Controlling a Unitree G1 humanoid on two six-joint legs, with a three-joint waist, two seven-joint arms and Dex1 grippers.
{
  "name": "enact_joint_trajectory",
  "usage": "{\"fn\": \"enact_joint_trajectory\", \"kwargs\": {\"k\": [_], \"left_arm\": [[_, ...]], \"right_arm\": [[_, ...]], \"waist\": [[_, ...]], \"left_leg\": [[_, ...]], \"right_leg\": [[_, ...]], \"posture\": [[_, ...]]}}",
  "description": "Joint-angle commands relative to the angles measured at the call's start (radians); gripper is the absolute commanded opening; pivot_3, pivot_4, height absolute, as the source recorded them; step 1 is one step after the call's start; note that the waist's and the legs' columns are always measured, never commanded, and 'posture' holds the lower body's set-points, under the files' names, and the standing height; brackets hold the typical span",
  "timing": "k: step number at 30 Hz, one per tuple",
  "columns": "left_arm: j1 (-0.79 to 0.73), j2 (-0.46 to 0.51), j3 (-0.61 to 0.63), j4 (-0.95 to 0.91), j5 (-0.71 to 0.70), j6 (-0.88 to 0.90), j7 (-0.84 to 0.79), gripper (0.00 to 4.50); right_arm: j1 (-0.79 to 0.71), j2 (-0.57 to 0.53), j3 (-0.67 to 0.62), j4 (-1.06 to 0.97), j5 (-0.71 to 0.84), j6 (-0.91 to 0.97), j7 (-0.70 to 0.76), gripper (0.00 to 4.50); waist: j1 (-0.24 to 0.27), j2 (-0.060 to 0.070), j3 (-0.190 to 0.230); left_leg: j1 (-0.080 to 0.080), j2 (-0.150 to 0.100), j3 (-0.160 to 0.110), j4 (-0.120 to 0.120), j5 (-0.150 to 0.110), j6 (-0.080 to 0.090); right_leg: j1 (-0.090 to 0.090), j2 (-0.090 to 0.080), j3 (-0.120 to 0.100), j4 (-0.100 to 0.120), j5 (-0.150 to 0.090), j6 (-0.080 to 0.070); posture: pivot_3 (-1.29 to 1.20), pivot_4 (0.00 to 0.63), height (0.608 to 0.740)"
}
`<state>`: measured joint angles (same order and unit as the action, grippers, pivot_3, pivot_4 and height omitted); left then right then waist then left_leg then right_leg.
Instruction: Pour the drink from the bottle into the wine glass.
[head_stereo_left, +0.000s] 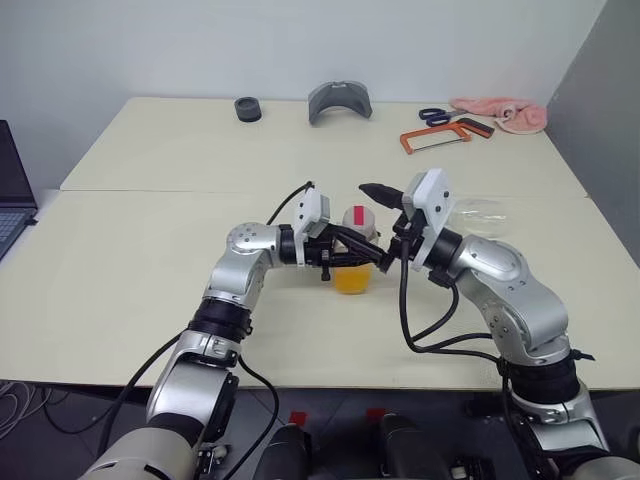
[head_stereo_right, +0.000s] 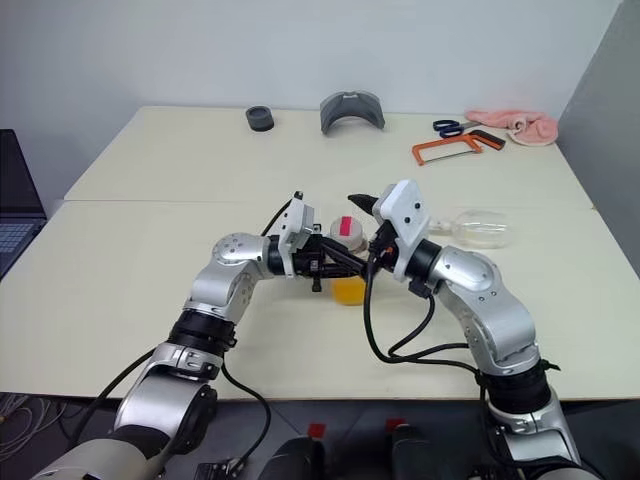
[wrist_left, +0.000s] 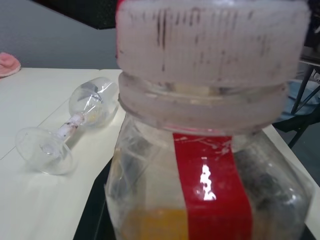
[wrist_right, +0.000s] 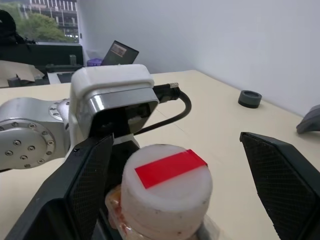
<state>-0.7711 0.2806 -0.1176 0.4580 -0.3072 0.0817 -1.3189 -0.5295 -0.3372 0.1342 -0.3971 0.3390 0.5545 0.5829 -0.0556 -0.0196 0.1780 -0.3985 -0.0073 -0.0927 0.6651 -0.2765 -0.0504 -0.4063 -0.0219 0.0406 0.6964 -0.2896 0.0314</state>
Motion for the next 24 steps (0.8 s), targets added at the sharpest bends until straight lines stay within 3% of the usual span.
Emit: {"fn": "enact_joint_trajectory", "kwargs": {"k": [1, 8, 24], "left_arm": [[-0.019, -0.002, 0.013, -0.033, -0.019, -0.015, -0.001, 1.61], [-0.024, 0.004, 0.018, -0.018, -0.016, -0.024, 0.0, 1.61], [-0.029, 0.003, 0.016, -0.009, -0.013, -0.029, 0.001, 1.61]], "right_arm": [[-0.001, -0.004, -0.048, -0.02, 0.014, -0.015, -0.014, 4.29], [0.044, -0.031, -0.097, -0.081, 0.107, 0.042, 0.005, 4.29], [0.065, -0.076, -0.099, -0.099, 0.147, 0.059, 0.007, 4.29]], "waist": [[0.0, 0.0, 0.0], [0.0, 0.0, 0.0], [0.0, 0.0, 0.0]], "left_leg": [[0.0, 0.0, 0.0, 0.0, 0.0, 0.0], [0.0, 0.0, 0.0, 0.0, 0.0, 0.0], [0.0, 0.0, 0.0, 0.0, 0.0, 0.0]], "right_leg": [[0.0, 0.0, 0.0, 0.0, 0.0, 0.0], [0.0, 0.0, 0.0, 0.0, 0.0, 0.0], [0.0, 0.001, 0.0, 0.0, 0.0, 0.0]], "posture": [[0.0, 0.15, 0.74], [0.0, 0.15, 0.74], [0.0, 0.15, 0.74]]}}
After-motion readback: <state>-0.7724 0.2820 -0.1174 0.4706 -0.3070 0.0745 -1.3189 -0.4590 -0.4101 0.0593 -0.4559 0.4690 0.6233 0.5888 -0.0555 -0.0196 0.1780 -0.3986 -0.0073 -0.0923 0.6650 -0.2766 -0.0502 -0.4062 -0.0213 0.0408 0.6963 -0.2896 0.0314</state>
